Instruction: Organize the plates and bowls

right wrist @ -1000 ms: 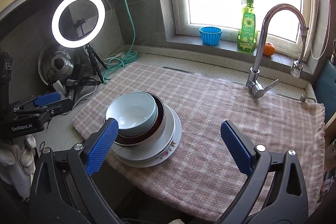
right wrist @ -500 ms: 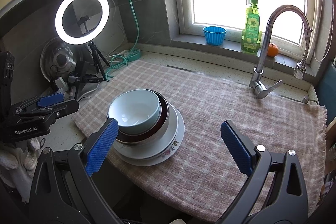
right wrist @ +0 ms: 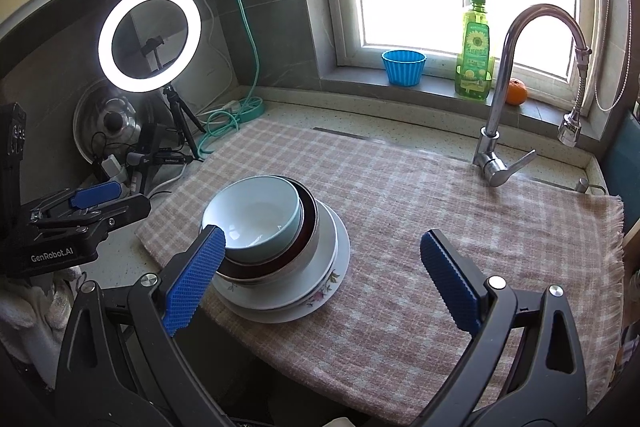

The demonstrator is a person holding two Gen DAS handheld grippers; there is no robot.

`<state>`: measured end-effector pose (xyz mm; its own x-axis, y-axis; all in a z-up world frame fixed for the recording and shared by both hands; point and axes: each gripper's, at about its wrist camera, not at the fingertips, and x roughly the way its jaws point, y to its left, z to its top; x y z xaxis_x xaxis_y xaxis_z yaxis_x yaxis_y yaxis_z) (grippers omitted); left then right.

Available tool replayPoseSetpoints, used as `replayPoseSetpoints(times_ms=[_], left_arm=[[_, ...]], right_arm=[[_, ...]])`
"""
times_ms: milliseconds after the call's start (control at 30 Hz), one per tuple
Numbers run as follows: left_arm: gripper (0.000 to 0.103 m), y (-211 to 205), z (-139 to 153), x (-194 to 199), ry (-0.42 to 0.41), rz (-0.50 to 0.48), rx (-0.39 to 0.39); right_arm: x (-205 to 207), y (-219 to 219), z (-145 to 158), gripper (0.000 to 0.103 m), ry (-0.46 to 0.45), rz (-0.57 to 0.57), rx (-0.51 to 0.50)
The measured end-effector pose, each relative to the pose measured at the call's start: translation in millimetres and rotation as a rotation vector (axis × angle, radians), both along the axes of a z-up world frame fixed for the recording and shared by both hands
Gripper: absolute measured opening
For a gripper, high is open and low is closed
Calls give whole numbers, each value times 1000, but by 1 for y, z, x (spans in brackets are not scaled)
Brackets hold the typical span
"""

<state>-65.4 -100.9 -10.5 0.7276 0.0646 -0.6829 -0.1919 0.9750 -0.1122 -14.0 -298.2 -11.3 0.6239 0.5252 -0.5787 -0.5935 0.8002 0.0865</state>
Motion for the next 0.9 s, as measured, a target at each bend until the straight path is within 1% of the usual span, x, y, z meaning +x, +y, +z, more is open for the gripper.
replayPoseSetpoints(times_ms=[100, 400, 900], left_arm=[[78, 0, 1, 0, -2, 9, 12], [78, 2, -1, 3, 14, 21, -3], [78, -1, -4, 9, 25, 9, 2]], right_arm=[[1, 0, 0, 100, 0, -6, 1], [-1, 1, -1, 100, 1, -8, 1], [2, 0, -2, 100, 5, -19, 11]])
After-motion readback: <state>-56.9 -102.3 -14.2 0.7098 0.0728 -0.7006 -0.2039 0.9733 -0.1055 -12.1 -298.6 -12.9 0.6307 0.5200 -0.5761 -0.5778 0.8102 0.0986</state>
